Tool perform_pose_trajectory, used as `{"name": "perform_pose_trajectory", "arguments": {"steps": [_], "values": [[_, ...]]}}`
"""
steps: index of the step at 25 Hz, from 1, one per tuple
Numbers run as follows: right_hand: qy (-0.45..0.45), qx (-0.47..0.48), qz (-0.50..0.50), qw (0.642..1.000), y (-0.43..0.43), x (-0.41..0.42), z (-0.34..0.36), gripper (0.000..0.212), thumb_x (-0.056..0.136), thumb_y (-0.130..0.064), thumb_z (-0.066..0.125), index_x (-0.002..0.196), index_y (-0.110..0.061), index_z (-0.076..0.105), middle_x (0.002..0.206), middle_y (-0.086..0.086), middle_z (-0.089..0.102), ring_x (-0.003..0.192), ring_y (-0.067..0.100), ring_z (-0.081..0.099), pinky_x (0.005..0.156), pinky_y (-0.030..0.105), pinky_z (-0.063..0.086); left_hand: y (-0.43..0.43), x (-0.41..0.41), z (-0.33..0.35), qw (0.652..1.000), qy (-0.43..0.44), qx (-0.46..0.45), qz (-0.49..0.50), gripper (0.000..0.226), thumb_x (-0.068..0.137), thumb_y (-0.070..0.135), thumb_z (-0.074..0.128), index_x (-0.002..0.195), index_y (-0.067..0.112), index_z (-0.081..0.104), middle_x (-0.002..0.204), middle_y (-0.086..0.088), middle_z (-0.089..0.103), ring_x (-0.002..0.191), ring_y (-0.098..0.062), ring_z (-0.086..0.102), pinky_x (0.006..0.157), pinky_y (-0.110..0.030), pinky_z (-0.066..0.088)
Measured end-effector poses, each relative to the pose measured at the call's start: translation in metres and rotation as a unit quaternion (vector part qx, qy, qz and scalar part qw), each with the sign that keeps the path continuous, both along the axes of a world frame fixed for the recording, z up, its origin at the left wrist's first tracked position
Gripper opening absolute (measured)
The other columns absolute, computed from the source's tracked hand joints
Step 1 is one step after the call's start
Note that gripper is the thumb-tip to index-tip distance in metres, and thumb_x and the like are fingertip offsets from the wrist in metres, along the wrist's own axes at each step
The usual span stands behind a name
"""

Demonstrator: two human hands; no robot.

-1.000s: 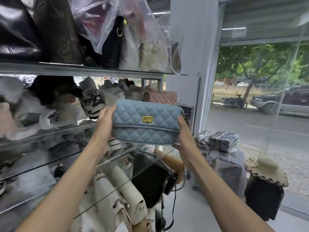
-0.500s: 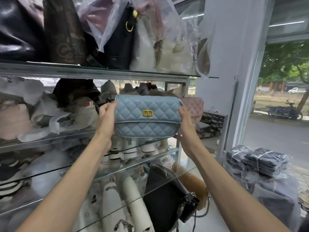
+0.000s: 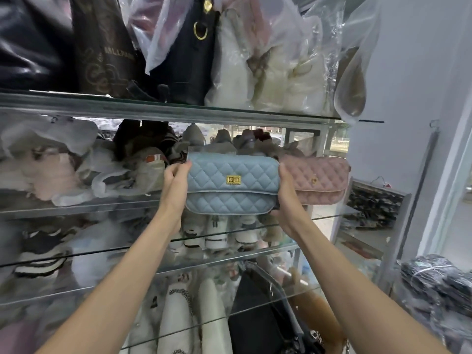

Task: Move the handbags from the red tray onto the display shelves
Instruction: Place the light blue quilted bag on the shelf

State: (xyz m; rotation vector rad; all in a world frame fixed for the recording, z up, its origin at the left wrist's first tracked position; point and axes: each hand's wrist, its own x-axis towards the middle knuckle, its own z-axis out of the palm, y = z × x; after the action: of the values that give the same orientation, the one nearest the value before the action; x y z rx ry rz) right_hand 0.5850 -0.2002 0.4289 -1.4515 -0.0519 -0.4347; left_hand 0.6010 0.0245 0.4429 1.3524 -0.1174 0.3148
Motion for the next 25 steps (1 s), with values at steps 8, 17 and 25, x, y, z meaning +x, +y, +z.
{"name": "perform_pose_trajectory", "arguments": {"steps": [8, 17, 25], "values": [[-0.003, 0.026, 0.008, 1.000, -0.001, 0.054, -0.013, 0.106, 0.059, -0.097, 0.059, 0.145, -0.035, 0.050, 0.142, -0.003, 0.060, 0.130, 0.019, 0.059, 0.110, 0.051, 0.047, 0.002, 0.002, -0.012, 1.000, -0.005, 0.020, 0.015, 0.054, 0.081, 0.066, 0.056, 0.127, 0.040, 0.042, 0.138, 0.002, 0.054, 0.123, -0.020, 0.055, 0.108, -0.052, 0.045], [-0.011, 0.046, -0.006, 0.999, 0.003, 0.068, -0.017, 0.097, 0.068, -0.087, 0.058, 0.148, -0.035, 0.041, 0.148, -0.002, 0.055, 0.133, 0.021, 0.055, 0.113, 0.051, 0.044, -0.003, 0.004, -0.019, 1.000, 0.000, -0.012, -0.007, 0.042, 0.100, 0.046, 0.053, 0.137, 0.035, 0.039, 0.136, 0.002, 0.053, 0.110, -0.013, 0.061, 0.083, -0.039, 0.055], [-0.011, 0.030, -0.037, 0.999, 0.008, 0.041, -0.015, 0.080, 0.077, -0.078, 0.048, 0.146, -0.038, 0.046, 0.148, -0.006, 0.054, 0.134, 0.018, 0.053, 0.114, 0.049, 0.043, 0.000, 0.001, -0.023, 1.000, -0.021, 0.005, -0.004, 0.033, 0.099, 0.046, 0.056, 0.128, 0.038, 0.042, 0.135, 0.004, 0.056, 0.116, -0.012, 0.059, 0.098, -0.039, 0.051]]}}
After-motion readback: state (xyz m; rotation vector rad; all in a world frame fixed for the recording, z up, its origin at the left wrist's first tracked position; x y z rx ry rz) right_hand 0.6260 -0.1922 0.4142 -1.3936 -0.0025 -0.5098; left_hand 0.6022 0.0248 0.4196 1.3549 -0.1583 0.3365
